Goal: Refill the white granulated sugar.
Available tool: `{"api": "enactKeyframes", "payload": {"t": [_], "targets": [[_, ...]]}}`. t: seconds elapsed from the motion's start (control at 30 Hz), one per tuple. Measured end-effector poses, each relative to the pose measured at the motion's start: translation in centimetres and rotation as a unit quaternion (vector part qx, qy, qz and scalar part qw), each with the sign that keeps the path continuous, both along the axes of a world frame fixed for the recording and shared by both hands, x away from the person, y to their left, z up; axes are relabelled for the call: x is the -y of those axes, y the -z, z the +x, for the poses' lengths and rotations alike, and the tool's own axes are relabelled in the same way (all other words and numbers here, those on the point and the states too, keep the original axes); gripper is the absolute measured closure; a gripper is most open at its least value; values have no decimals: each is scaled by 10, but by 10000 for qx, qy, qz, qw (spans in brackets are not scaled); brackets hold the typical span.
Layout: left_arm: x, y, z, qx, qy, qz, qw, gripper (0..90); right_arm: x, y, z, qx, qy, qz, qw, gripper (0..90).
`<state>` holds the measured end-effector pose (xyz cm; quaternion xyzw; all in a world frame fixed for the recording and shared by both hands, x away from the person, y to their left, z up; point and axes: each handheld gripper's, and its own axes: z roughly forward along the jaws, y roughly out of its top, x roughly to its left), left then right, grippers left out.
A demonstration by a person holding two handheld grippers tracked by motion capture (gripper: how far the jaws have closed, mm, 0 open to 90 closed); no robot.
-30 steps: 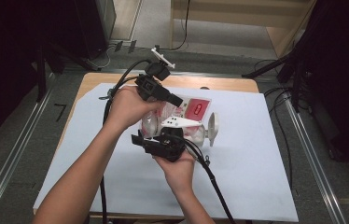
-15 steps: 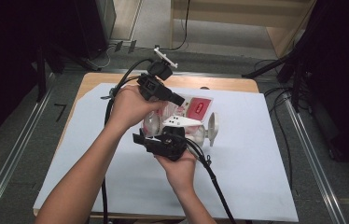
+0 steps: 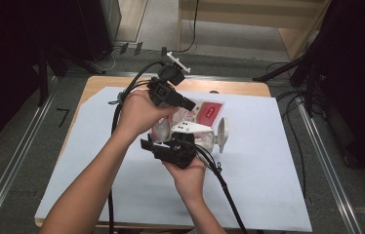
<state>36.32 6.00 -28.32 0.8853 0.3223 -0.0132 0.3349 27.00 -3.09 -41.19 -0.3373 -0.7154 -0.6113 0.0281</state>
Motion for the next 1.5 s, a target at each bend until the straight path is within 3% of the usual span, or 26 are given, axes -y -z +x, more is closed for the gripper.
{"api": "enactKeyframes", "payload": {"t": [0.5, 0.97, 1.23, 1.5], "targets": [[-6, -6, -7, 139, -18, 104, 9998, 897, -8, -2, -3, 48, -60, 32, 10000, 624], [-6, -9, -13, 139, -35, 256, 9996, 895, -12, -4, -5, 84, -172, 30, 9998, 626], [-14, -4, -15, 160, -13, 90, 9998, 894, -14, -1, -8, 150, -184, -170, 9996, 627], [-19, -3, -19, 96, -69, 6, 9999, 892, -19, 0, -12, 132, -220, -150, 9996, 628]]}}
